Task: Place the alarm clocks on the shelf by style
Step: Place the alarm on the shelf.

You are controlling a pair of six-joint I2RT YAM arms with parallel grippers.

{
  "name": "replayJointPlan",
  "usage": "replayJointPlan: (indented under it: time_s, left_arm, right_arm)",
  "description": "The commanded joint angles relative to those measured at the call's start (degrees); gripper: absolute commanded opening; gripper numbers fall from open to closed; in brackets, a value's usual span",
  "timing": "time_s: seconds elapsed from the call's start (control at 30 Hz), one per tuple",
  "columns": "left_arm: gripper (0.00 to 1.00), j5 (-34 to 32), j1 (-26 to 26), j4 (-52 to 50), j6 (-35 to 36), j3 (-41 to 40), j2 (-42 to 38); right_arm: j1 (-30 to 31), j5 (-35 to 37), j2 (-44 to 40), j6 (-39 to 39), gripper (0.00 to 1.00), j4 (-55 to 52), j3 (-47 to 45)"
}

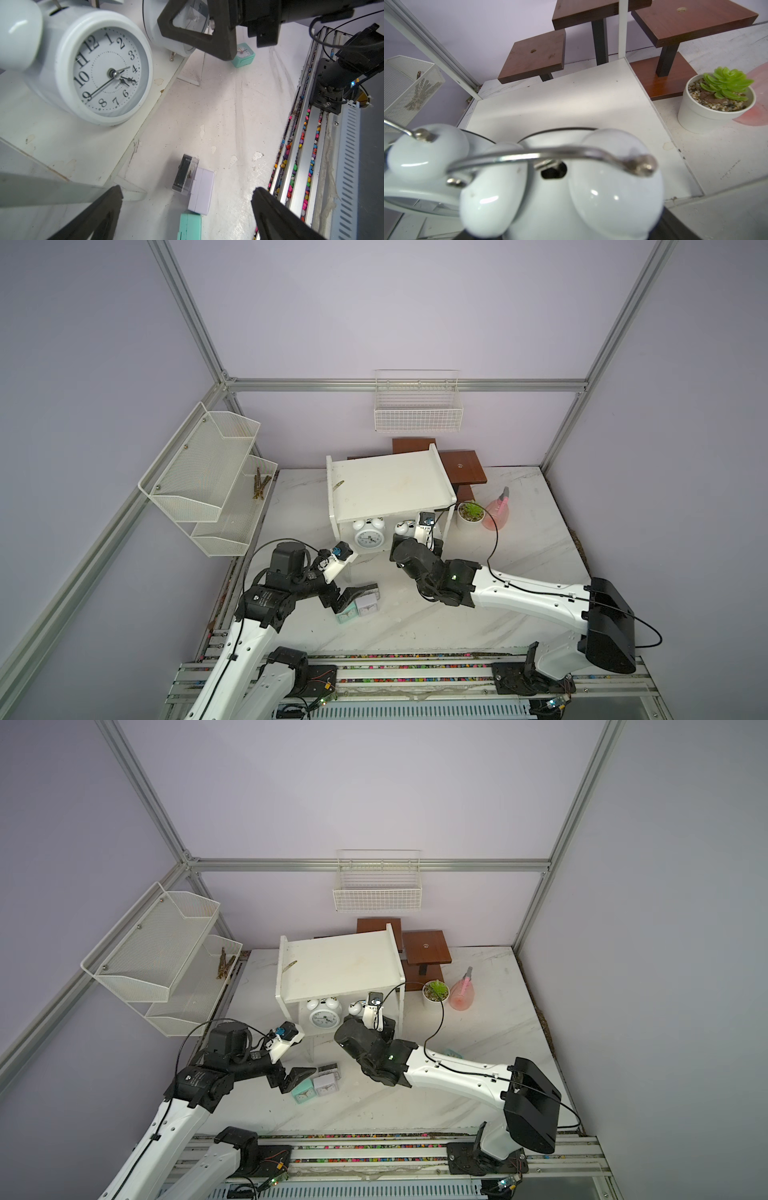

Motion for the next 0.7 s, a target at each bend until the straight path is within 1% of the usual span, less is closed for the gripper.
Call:
replayJointPlan:
  time_s: [0.0,0.17,0.47,0.5,0.67]
  left_arm:
    - [1.0,1.36,-0.11,0.77,-0.45,-0.59,-0.54]
    - [1.0,1.33,-0.17,0.75,-0.45,-0.68,-0.53]
    - [1.0,1.62,-0.24,0.6,-0.4,-0.8,-0.53]
    - [1.0,1.58,-0.25,0.62,-0.37,-0.78,-0.58]
    - [1.0,1.58,-0.24,0.6,-0.37,-0.89,-0.45]
  right_arm:
    - [-0.74,1.26,2.45,0.78,0.59,2.24,1.36]
    - [-1.07,1.23,3.79,1.07,0.62,1.99,2.02]
    - [-1.66,0.4,5.13,1.47,0.65,2.04,2.69]
    - [-1.69,0.31,5.07,1.4,0.7,2.06,2.77]
    - [-1.71,0.01,4.63,1.07,0.79,1.98,3.04]
